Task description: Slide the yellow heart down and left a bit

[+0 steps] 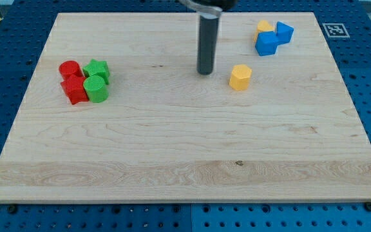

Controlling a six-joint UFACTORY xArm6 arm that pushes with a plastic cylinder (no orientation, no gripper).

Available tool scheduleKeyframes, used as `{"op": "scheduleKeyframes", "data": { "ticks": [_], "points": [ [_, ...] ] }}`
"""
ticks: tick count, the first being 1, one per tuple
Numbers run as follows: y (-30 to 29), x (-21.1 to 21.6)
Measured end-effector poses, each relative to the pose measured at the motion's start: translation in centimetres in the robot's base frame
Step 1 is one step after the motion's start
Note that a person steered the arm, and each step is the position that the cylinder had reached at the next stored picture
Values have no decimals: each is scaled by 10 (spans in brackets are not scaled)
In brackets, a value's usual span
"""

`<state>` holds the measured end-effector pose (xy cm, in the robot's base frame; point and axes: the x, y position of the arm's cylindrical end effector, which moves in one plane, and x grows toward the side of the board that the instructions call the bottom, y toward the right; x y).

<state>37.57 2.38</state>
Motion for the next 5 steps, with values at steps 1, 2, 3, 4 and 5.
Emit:
{"op": "scheduleKeyframes", "data": {
  "ticks": [1,2,3,4,5],
  "points": [
    [-4,-22],
    [-9,-74],
    [22,-108],
    [66,-127],
    [116,-144]
  ]
}}
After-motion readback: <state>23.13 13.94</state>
